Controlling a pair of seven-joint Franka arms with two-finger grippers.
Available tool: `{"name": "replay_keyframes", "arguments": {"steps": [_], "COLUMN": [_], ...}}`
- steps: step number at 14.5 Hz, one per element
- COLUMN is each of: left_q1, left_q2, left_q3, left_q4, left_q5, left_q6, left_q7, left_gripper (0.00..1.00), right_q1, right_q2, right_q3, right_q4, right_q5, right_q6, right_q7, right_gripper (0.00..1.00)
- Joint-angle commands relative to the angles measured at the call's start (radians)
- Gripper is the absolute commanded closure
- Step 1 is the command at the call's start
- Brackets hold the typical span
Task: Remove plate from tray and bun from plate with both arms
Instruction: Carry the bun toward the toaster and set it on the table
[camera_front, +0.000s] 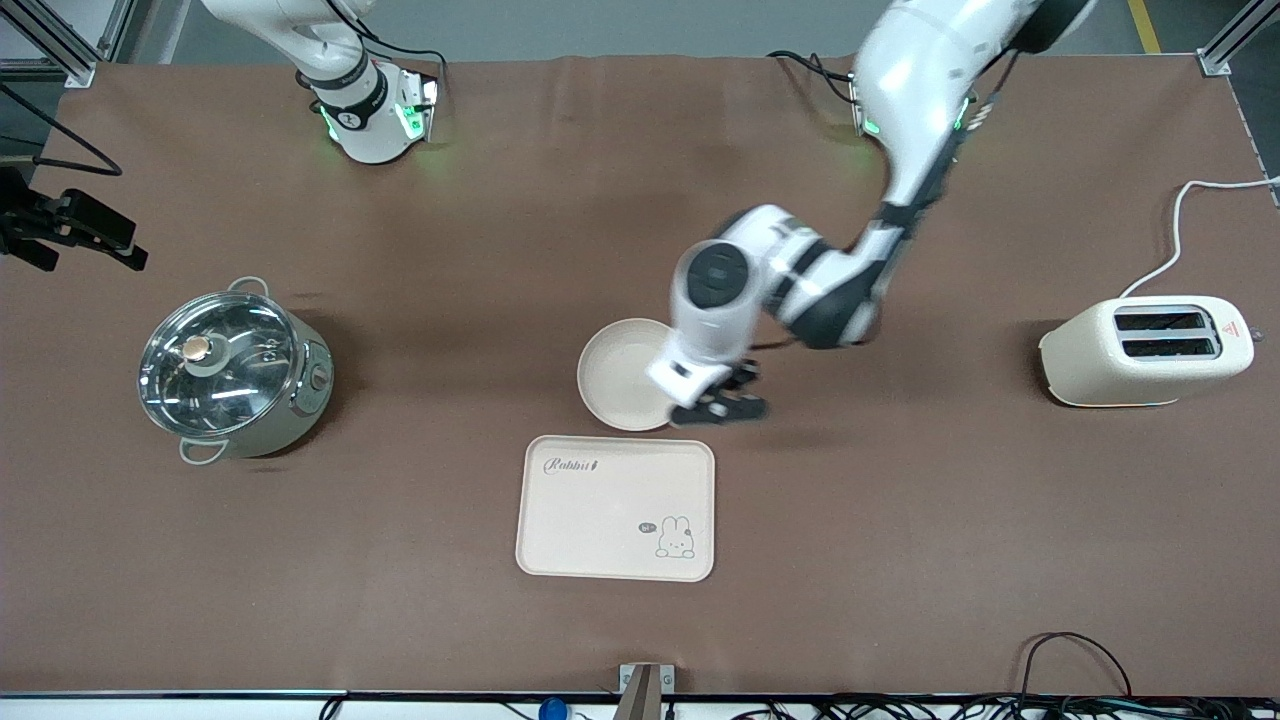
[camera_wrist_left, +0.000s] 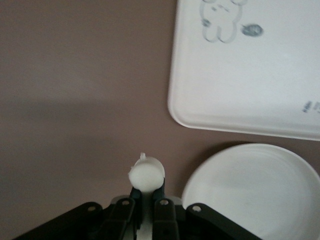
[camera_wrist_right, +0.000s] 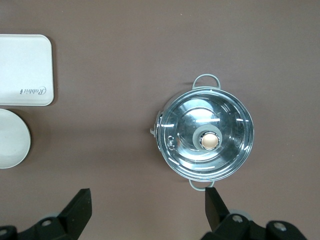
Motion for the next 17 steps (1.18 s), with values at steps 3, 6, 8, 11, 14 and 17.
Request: {"name": "replay_keyframes", "arguments": {"steps": [3,6,8,11,14,17], "left_q1": [0.271,0.4,0.439,0.453,0.454,0.454], "left_q2": [-0.085,-0.076,-0.033,-0.001,0.001,-0.001], "left_q3": [-0.013,-0.011,-0.008,-0.01,-0.01,-0.011], "left_q4": [-0.199,-0.337,-0.377,-0.372,-0.363,-0.322], "left_q5": [-0.024,-0.024,-0.021,0.0,0.0,0.0], "left_q6": [0.102,0.295,0.415,0.434,0.436,0.426], "left_q7": [0.287,0.435,0.469,0.472,0.472,0.472], "left_gripper": [0.98,0.98,0.87,0.36,0.0,0.0], "right_q1": [-0.01,-0.008,-0.005,-0.004,-0.002,-0.002], "right_q2": [0.002,0.004,0.005,0.007,0.011,0.011], "right_q3": [0.018,0.019,0.019,0.021,0.021,0.021], "right_q4": [0.02,0.02,0.02,0.02,0.02,0.02], "right_q5": [-0.008,-0.011,-0.008,-0.011,-0.011,-0.012], "right_q6": [-0.011,-0.011,-0.011,-0.011,-0.011,-0.011], "right_q7": [-0.003,-0.006,-0.004,-0.006,-0.007,-0.007], "right_gripper": [0.0,0.0,0.0,0.0,0.0,0.0]}}
